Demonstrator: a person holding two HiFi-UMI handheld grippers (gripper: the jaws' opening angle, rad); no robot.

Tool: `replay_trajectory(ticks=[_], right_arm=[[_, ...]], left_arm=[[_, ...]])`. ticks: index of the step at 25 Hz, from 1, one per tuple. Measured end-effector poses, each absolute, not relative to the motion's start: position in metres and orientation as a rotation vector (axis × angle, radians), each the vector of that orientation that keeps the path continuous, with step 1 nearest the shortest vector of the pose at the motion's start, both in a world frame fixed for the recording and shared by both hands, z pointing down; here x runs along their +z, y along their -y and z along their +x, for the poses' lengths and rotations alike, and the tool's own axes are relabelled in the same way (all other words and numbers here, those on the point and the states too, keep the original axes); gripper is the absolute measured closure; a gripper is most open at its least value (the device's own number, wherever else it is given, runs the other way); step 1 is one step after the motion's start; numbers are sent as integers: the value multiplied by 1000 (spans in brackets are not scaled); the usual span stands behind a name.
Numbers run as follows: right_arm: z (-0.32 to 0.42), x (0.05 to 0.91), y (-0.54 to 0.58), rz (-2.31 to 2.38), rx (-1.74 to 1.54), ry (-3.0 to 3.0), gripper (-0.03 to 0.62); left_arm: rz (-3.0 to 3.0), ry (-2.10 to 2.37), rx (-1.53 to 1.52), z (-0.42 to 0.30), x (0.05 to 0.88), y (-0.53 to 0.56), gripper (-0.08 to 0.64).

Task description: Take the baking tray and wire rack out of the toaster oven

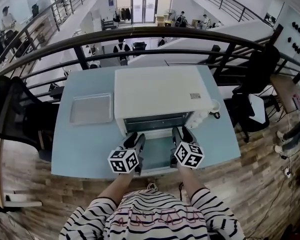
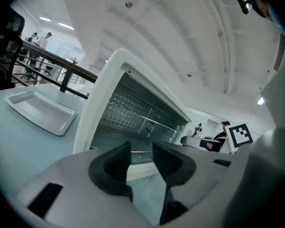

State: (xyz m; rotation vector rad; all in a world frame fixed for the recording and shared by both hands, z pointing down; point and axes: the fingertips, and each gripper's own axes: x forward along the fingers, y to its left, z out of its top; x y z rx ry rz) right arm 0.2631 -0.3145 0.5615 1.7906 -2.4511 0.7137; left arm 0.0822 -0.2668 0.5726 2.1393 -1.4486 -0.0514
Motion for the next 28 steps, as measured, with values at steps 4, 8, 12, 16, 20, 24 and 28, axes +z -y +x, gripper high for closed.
replay_trajectory(ticks=[4,8,12,16,20,24,28], right_arm=[[265,552,337,1814,876,2546,411],[266,552,358,1843,1129,2612,430],[264,551,373,1843,1470,2674,440],[265,555,389,1853,1680,2667,457],[264,555,402,1816,1786,2681,470],[262,553,410,1801,1885,2685,493],[263,553,410,1793,1898,2686,532]], left_arm=[[2047,1481,-178,77,565,285,407],[1955,1475,-320,74,561,300,407],[1893,1452,-458,72,555,311,407],[1849,1412,-555,72,553,319,407],[1810,1365,-623,75,551,325,407],[1776,1330,-655,76,550,329,407],[1700,1307,-718,69,552,332,407]])
